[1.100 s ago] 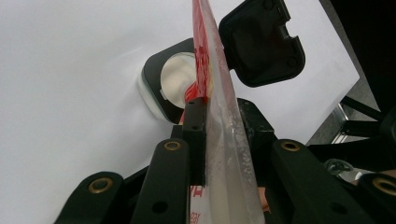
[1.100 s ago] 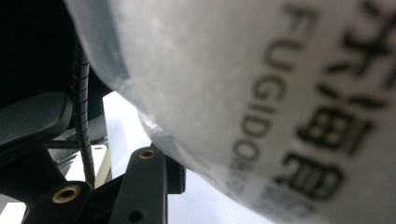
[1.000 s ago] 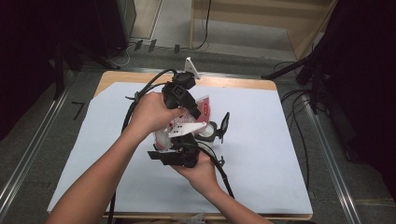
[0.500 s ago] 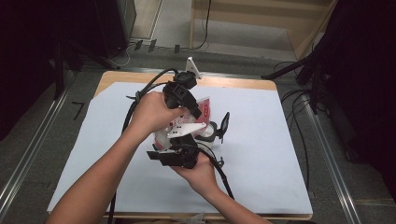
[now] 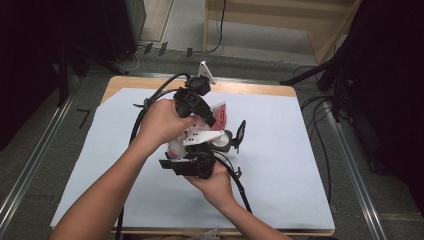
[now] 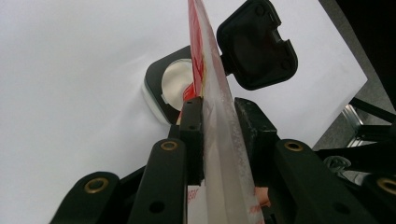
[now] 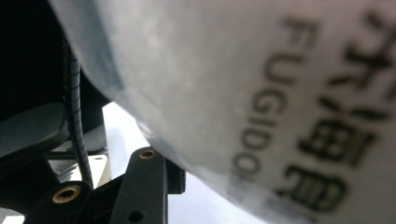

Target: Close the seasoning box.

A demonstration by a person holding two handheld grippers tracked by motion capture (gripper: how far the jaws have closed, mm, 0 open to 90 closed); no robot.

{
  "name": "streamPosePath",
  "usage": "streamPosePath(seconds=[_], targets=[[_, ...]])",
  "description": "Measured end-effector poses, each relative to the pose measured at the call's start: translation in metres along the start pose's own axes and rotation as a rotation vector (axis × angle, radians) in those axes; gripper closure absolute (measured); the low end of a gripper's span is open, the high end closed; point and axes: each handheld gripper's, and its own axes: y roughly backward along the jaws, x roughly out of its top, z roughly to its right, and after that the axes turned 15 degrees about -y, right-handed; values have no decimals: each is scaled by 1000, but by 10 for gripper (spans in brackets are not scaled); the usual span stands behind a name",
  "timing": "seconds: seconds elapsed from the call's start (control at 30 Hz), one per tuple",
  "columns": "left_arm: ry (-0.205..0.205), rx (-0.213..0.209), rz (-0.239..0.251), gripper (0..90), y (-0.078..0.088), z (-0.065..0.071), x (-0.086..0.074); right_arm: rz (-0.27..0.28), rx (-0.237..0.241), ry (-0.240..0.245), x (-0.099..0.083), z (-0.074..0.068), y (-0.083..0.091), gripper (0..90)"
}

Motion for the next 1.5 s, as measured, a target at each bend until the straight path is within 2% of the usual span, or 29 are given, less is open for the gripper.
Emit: streamPosePath(seconds=[0.1,0.3,0.43,0.9,1.5], targets=[[-1,-6,4,750,-2,-1,1,5,7,-12,0,0,1,637],[-2,-6,8,753,-2,-1,0,3,-7,2,0,-2,0,611],[-5,-5,5,755,-2,-1,0,0,-13,14,0,-3,0,636],[-1,-22,11,752,-2,-3,-1,-5,-13,16,0,-4,-1,638],[-7,-20,5,751,-3,-2,-1,-6,-14,20,0,-6,-1,619]])
